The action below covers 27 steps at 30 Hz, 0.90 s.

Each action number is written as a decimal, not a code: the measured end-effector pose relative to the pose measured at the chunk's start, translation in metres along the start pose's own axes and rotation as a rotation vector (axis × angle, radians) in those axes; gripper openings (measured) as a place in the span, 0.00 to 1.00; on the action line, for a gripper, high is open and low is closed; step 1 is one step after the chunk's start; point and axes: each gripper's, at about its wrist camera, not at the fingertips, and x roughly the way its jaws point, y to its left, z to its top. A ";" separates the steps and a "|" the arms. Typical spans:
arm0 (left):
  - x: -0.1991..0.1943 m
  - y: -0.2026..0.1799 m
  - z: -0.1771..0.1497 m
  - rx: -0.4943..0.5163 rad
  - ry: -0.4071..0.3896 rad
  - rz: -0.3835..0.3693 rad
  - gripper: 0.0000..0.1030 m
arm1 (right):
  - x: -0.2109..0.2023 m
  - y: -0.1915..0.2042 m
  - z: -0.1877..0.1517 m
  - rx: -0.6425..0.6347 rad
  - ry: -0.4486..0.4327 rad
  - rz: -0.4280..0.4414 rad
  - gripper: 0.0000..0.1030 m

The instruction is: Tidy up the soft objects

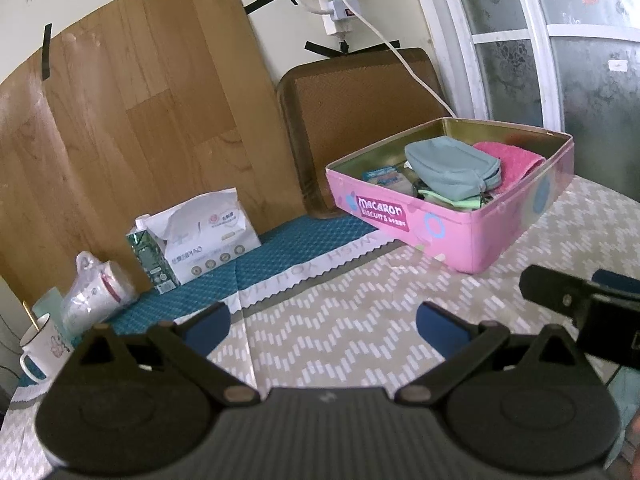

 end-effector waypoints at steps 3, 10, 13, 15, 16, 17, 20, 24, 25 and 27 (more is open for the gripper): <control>-0.001 0.000 -0.002 0.003 0.004 -0.009 1.00 | 0.000 0.000 0.000 0.000 -0.005 -0.001 0.92; -0.002 -0.001 -0.005 0.007 0.014 -0.005 1.00 | -0.004 0.000 0.000 0.007 -0.024 -0.007 0.92; -0.002 0.000 -0.006 0.006 0.019 -0.004 1.00 | -0.004 0.000 0.000 0.008 -0.023 -0.008 0.92; -0.002 -0.001 -0.007 0.010 0.023 -0.005 1.00 | -0.004 0.000 -0.001 0.007 -0.021 -0.006 0.92; -0.002 -0.001 -0.008 0.014 0.025 -0.007 1.00 | -0.004 0.000 -0.001 0.006 -0.021 -0.006 0.92; -0.002 -0.002 -0.009 0.017 0.029 -0.009 1.00 | -0.004 0.000 -0.001 0.006 -0.021 -0.006 0.92; -0.002 -0.004 -0.012 0.027 0.040 -0.014 1.00 | -0.004 0.000 -0.001 0.007 -0.022 -0.008 0.92; -0.002 -0.005 -0.014 0.030 0.051 -0.019 1.00 | -0.004 0.000 -0.001 0.014 -0.021 -0.012 0.92; -0.002 -0.005 -0.014 0.030 0.053 -0.019 1.00 | -0.004 0.000 -0.001 0.015 -0.020 -0.013 0.92; -0.002 -0.005 -0.014 0.028 0.054 -0.020 1.00 | -0.003 -0.001 -0.001 0.016 -0.019 -0.013 0.92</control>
